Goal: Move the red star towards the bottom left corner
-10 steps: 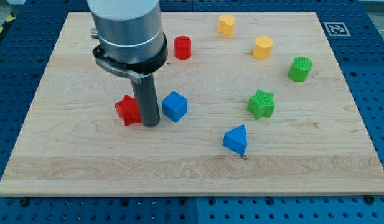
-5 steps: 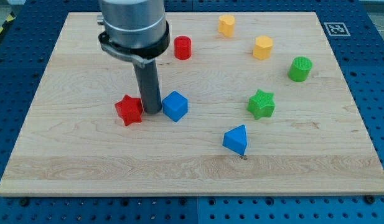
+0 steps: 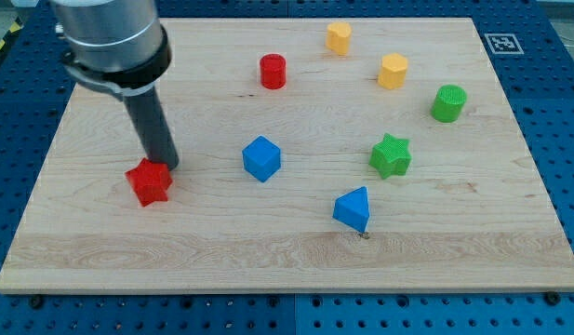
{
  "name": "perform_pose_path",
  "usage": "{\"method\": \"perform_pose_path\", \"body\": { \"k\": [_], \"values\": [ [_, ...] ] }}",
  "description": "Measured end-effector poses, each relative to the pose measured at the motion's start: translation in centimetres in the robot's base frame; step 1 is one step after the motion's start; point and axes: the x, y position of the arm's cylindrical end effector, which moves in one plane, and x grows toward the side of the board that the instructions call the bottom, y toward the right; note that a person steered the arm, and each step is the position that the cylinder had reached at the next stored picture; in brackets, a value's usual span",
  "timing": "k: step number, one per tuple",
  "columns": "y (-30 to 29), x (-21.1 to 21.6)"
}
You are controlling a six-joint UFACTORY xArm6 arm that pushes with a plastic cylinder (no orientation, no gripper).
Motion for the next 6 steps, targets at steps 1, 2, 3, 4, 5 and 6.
{"method": "perform_pose_path", "body": {
  "k": [1,2,3,4,5,6],
  "values": [
    [-2.0,1.1],
    [-3.3,1.8],
    [-3.4,1.9],
    [-3.4,1.9],
    [-3.0,1.9],
    [-2.1,1.9]
  ]
}}
